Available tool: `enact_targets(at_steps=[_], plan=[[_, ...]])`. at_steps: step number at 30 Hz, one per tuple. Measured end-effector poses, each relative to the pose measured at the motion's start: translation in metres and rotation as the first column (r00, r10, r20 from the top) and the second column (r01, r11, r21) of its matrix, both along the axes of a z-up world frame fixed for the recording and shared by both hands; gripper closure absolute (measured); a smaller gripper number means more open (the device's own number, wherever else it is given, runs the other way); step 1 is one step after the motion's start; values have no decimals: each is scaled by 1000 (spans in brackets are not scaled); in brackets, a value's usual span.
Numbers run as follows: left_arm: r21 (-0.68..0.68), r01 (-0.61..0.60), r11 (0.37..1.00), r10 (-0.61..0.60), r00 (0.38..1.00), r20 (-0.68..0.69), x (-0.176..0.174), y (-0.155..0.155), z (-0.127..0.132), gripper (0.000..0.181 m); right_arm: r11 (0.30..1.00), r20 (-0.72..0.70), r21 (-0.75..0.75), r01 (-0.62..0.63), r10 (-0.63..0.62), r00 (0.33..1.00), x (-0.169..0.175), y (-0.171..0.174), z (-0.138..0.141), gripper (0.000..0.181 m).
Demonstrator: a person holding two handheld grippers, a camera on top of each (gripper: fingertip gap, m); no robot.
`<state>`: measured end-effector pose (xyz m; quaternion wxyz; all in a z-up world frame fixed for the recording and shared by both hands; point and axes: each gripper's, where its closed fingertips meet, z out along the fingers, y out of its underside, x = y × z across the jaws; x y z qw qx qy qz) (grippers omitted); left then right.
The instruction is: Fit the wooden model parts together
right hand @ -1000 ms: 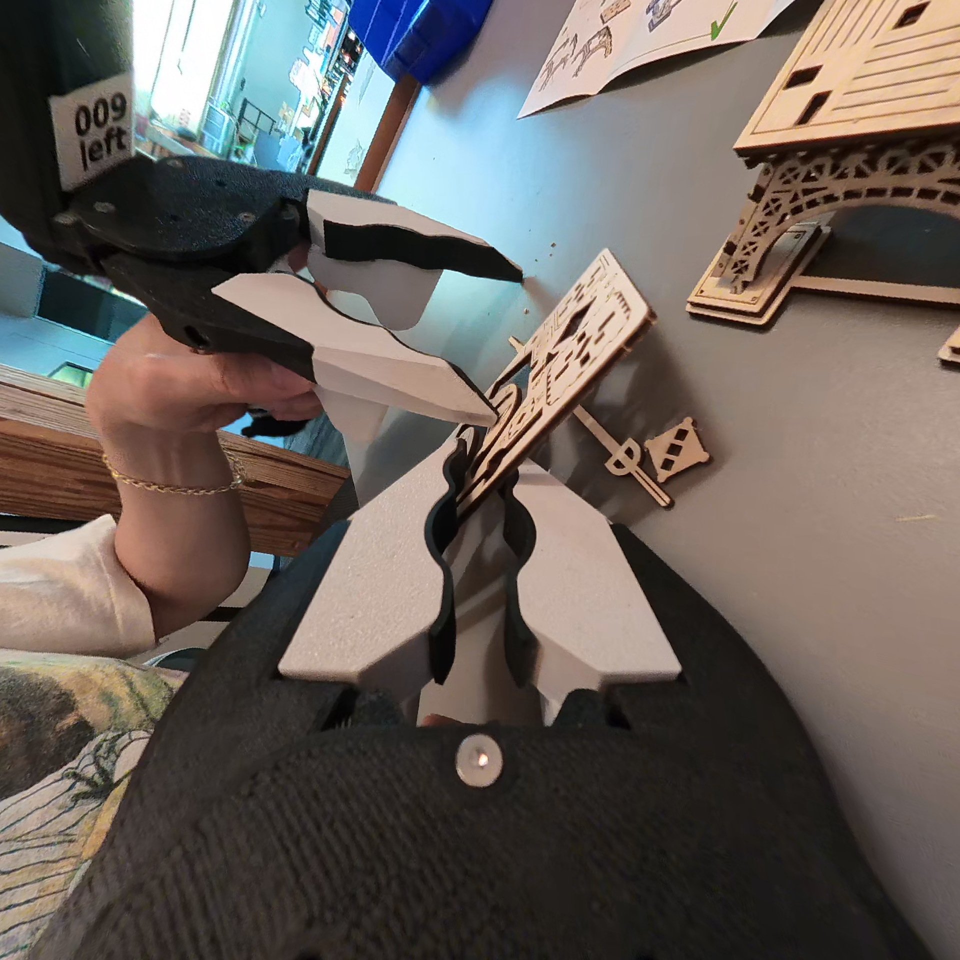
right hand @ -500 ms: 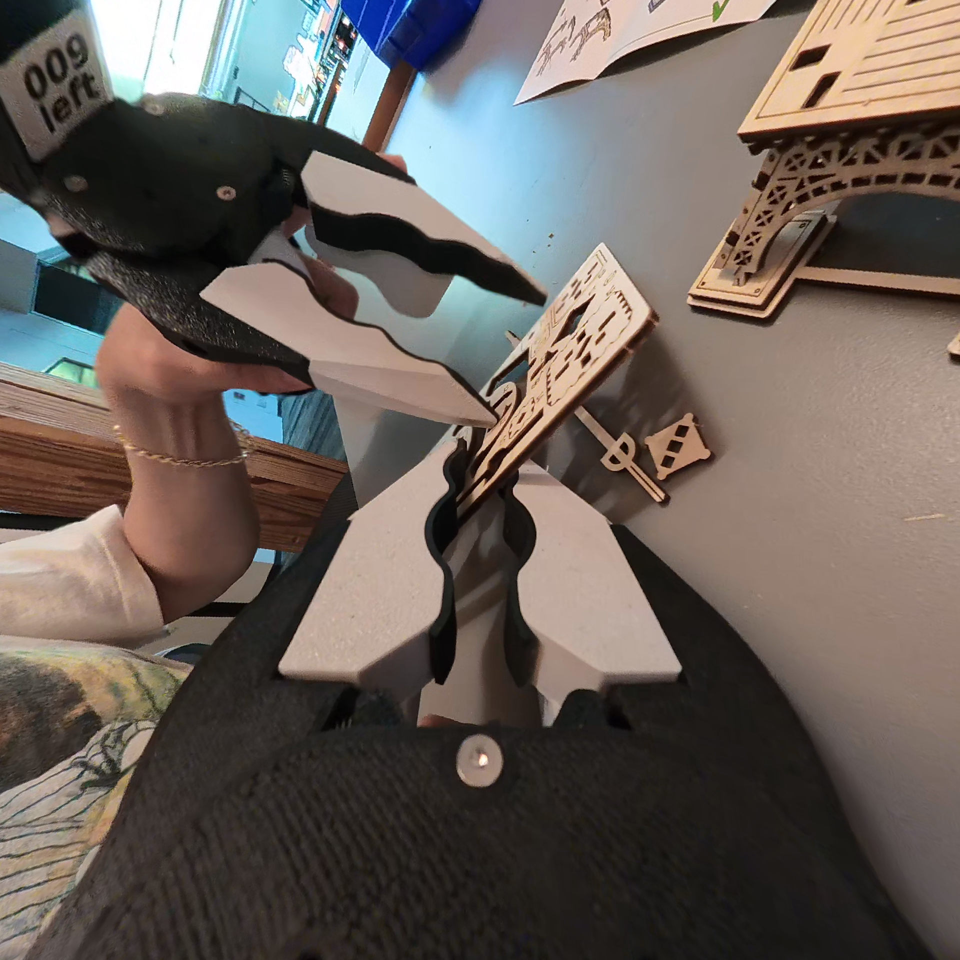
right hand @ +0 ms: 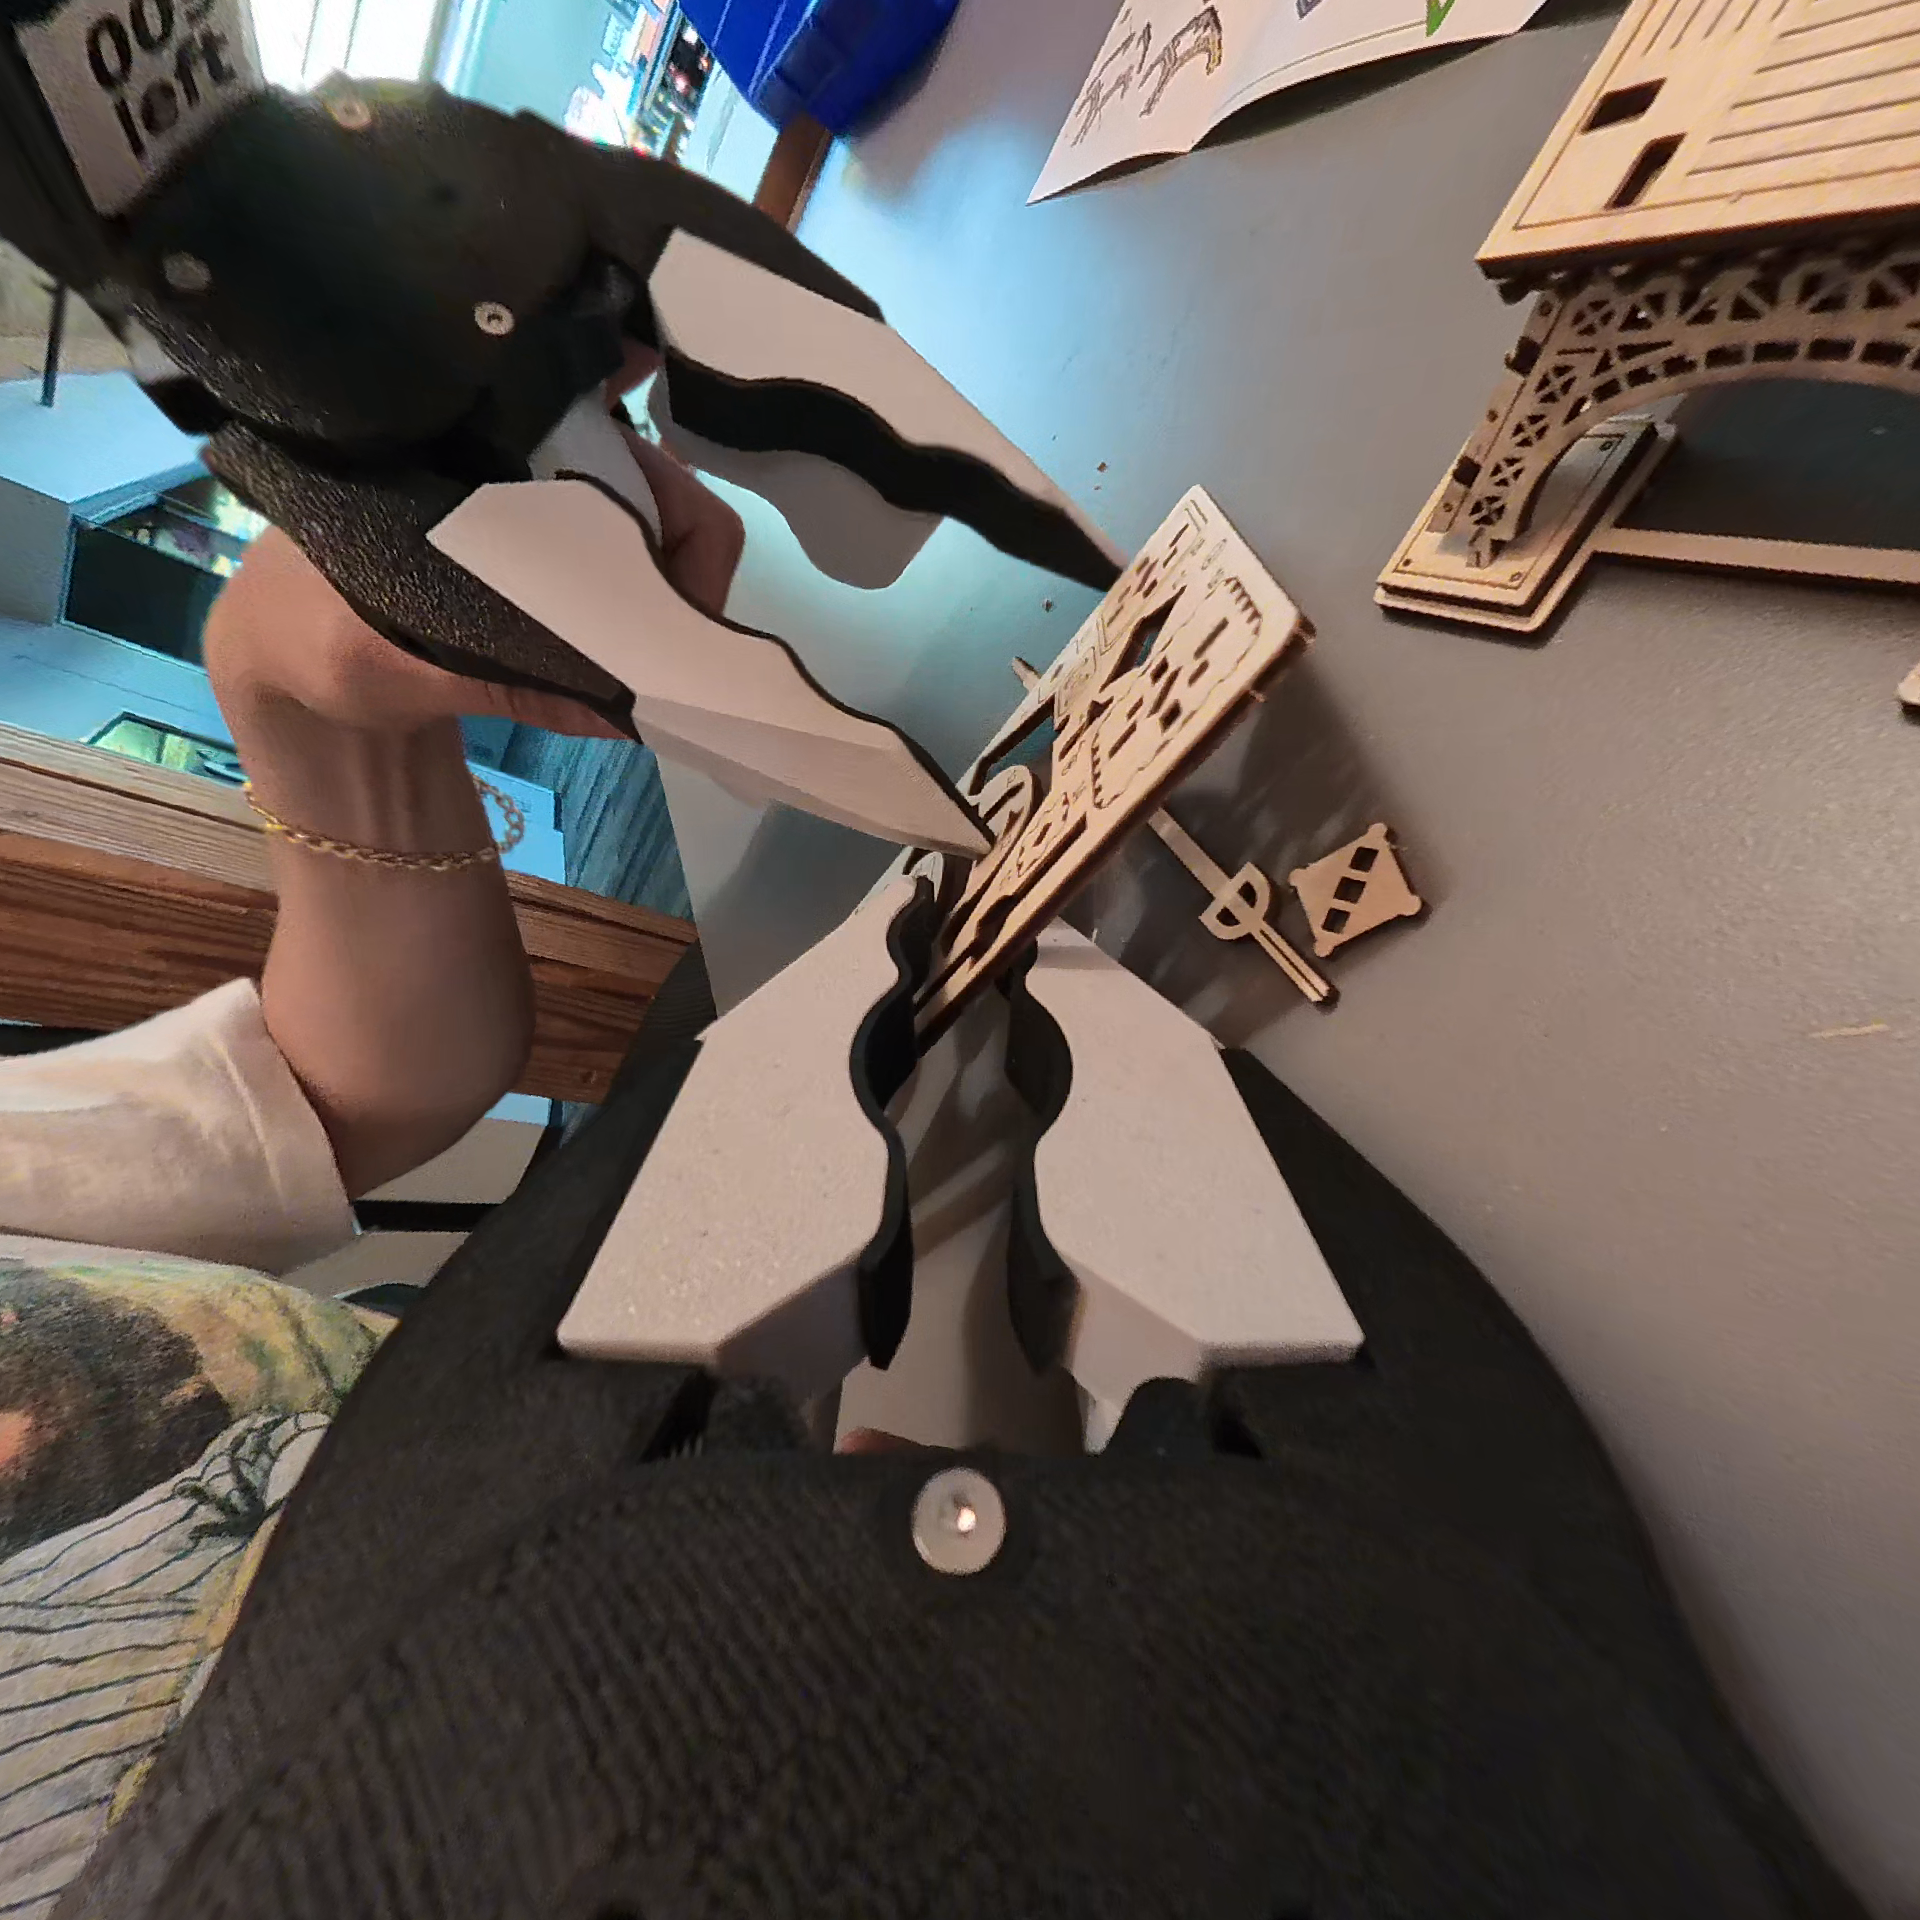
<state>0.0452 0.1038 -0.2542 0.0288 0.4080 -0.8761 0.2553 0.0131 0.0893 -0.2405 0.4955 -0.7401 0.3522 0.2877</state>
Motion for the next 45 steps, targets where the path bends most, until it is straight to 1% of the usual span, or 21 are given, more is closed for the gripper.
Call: enact_targets(at_steps=[3,7,10,12,13,14,16,17,19,20,21,23,24,25,30,37,41,45], plan=[[59,34,998,-32,999,-38,-1,-1,0,124,1000,0,-5,3,-3,1000,0,0,-1,173],[114,130,985,-134,991,27,3,-3,4,122,1000,-3,-2,3,-3,1000,0,0,0,173],[180,189,965,-228,946,230,7,-5,13,125,1000,-8,17,2,-1,1000,0,0,2,172],[207,211,955,-275,892,359,5,-7,19,126,1000,-6,20,0,0,1000,0,0,2,173],[211,237,948,-306,858,411,3,-9,22,133,1000,-6,23,-1,1,1000,0,0,3,173],[209,270,940,-337,827,451,-2,-11,26,141,1000,-5,23,-1,1,1000,0,0,3,174],[181,314,932,-362,791,493,-8,-14,29,145,1000,-5,27,0,0,1000,0,0,3,174],[152,322,934,-354,791,498,-10,-14,29,148,1000,-5,27,0,0,1000,0,0,3,174],[106,339,935,-348,817,460,-13,-11,25,153,1000,-4,29,-1,1,1000,0,0,3,174],[88,354,931,-354,819,451,-14,-11,24,155,1000,-4,29,-1,1,1000,0,0,4,174],[68,377,924,-365,814,453,-15,-13,25,157,1000,-3,29,-1,1,1000,0,0,4,174],[32,424,905,-390,796,463,-17,-18,30,169,999,-4,32,-1,1,1000,0,0,4,174],[15,440,898,-394,788,473,-17,-21,33,170,999,-5,32,-1,1,1000,0,0,4,174],[2,460,888,-406,782,473,-18,-23,35,175,999,-5,32,-1,1,1000,0,0,4,174],[4,480,877,-437,794,422,-16,-21,29,169,999,-6,35,-4,4,1000,0,0,4,174],[36,513,858,-484,781,394,-20,-20,21,176,999,-6,35,-4,4,1000,-1,0,4,175],[25,510,860,-480,792,378,-20,-21,19,175,999,-6,35,-4,4,1000,-1,0,4,174],[-18,540,842,-499,789,359,-28,-21,21,181,999,-6,34,-4,4,1000,0,0,4,174]])
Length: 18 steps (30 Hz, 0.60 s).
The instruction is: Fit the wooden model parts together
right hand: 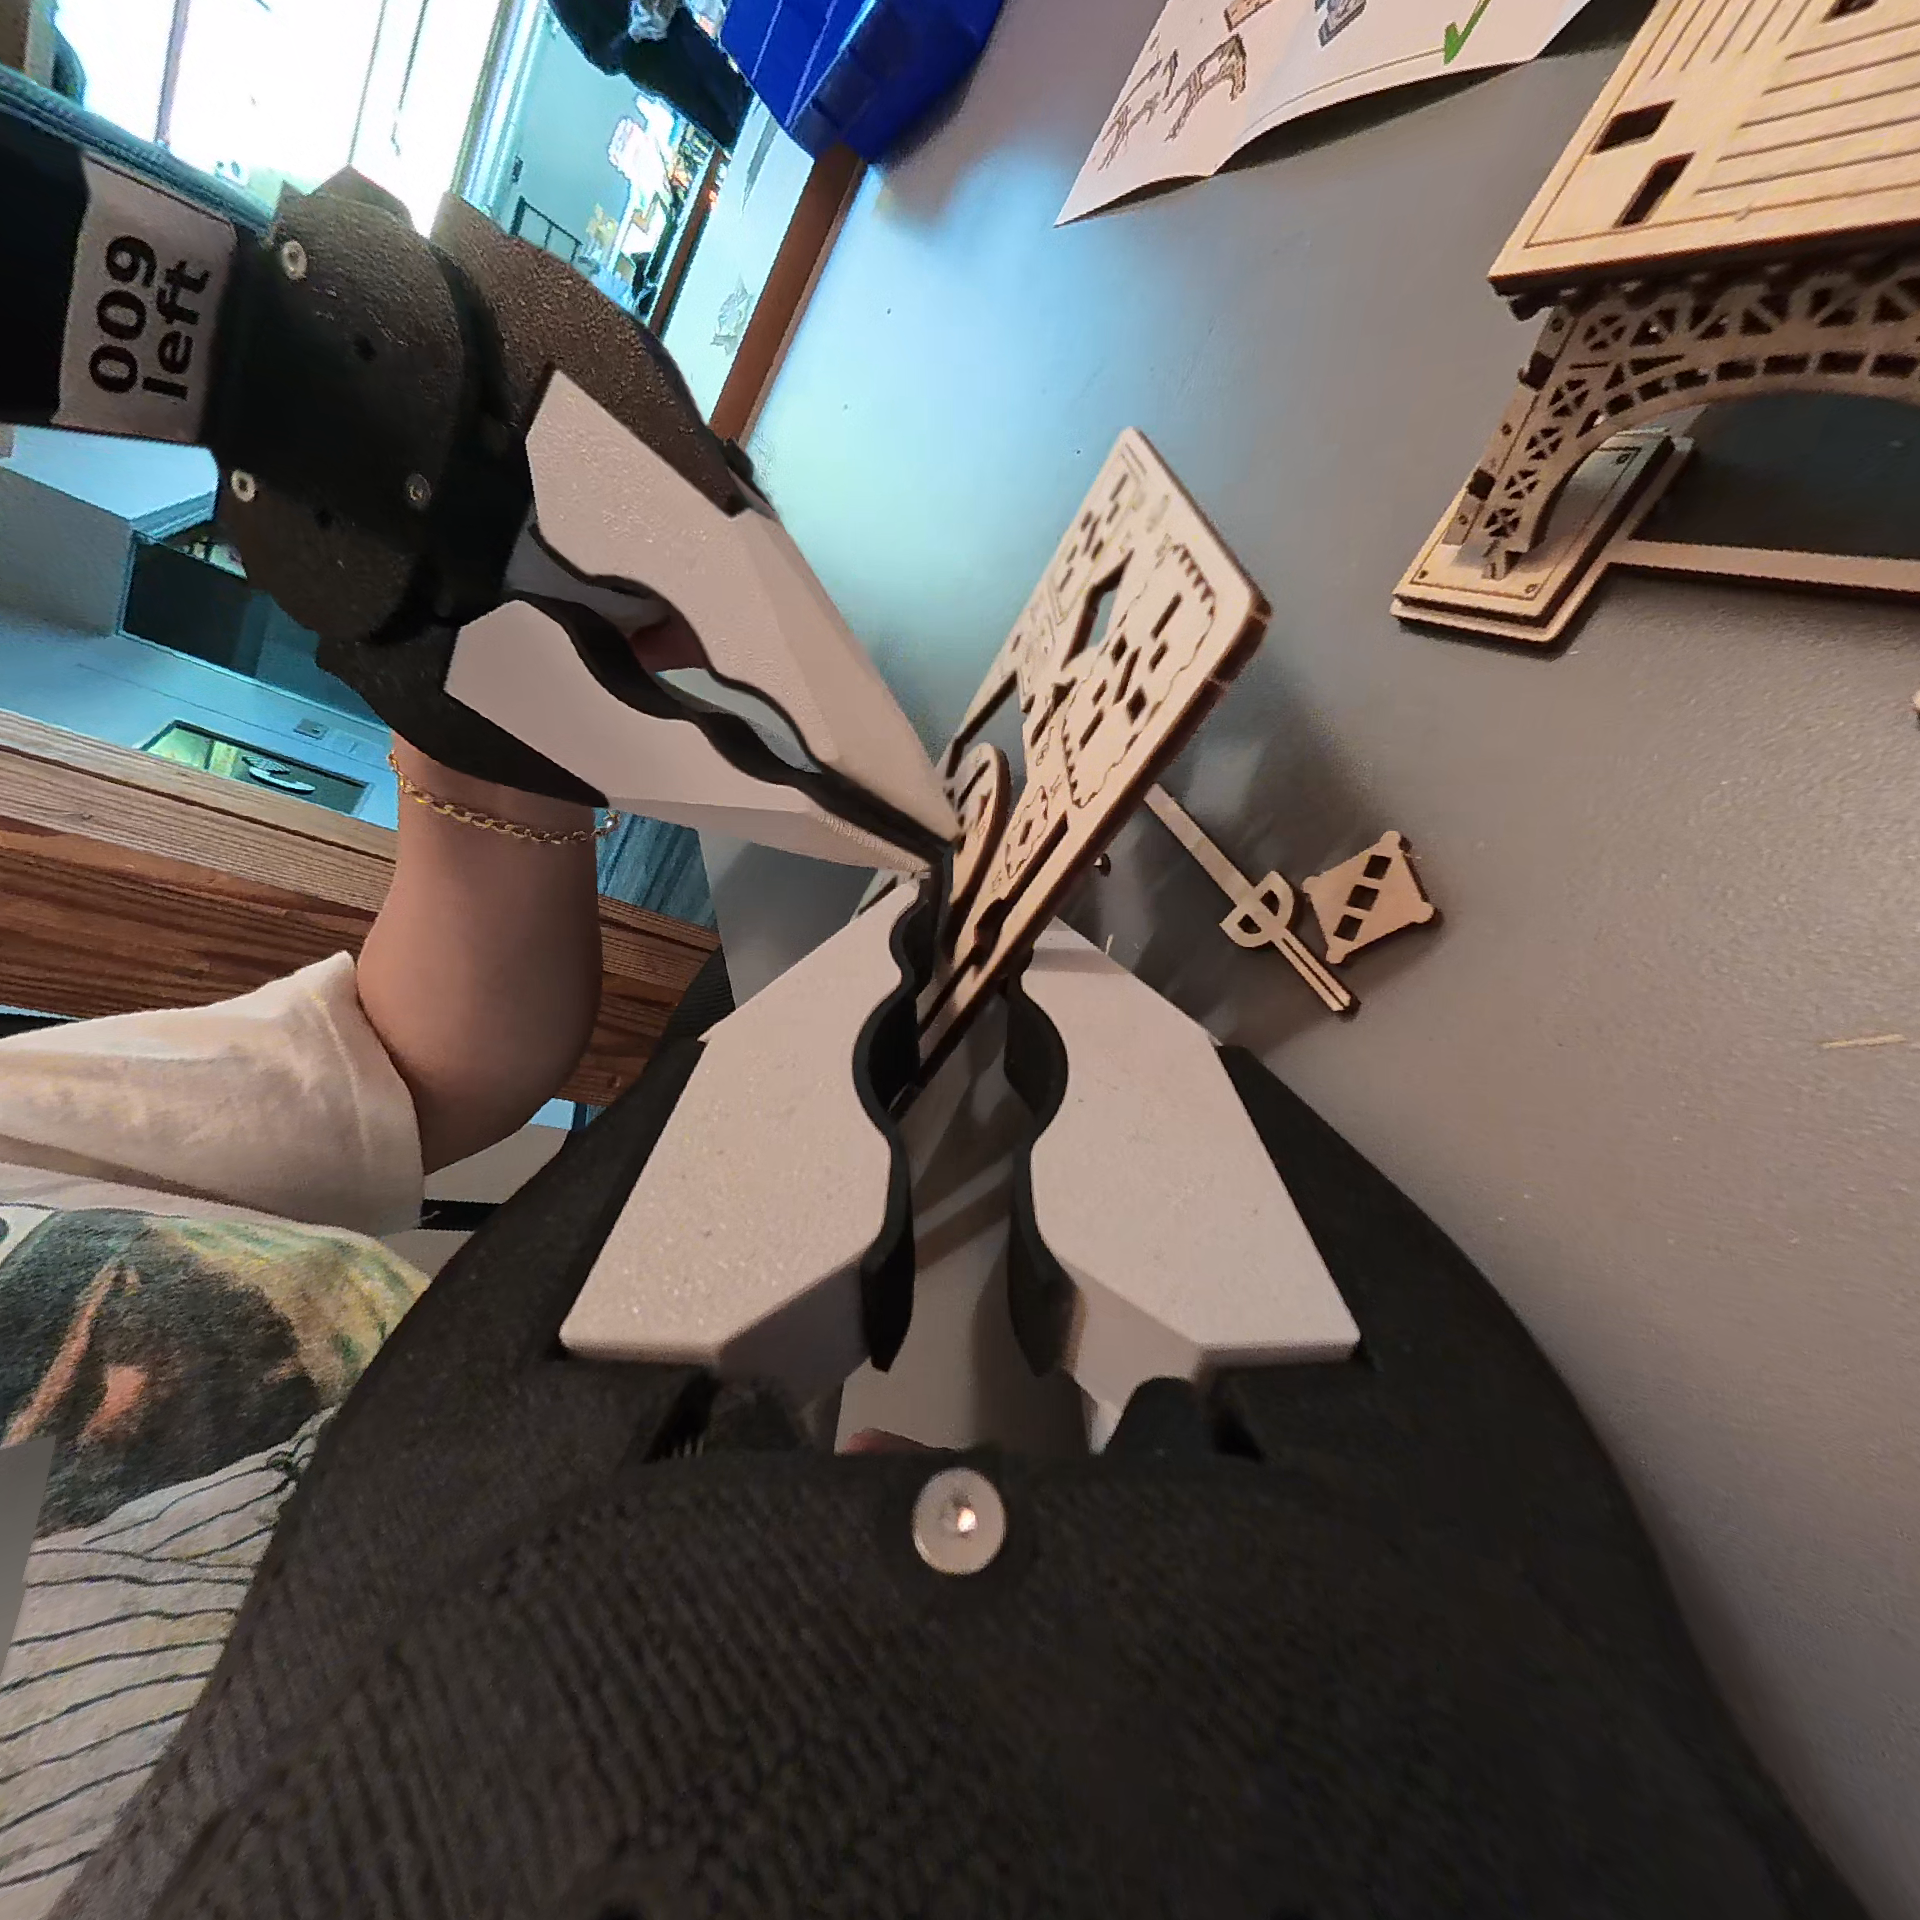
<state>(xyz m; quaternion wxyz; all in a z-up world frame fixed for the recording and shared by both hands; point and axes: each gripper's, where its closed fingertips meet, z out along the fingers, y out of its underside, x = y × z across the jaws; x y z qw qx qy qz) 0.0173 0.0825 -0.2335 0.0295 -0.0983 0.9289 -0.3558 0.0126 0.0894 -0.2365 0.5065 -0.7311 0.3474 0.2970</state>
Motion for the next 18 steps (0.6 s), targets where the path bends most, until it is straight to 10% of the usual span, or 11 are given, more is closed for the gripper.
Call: enact_targets(at_steps=[18], plan=[[10,-25,1000,24,994,103,11,-2,3,172,1000,-1,3,0,0,1000,0,0,0,175]])
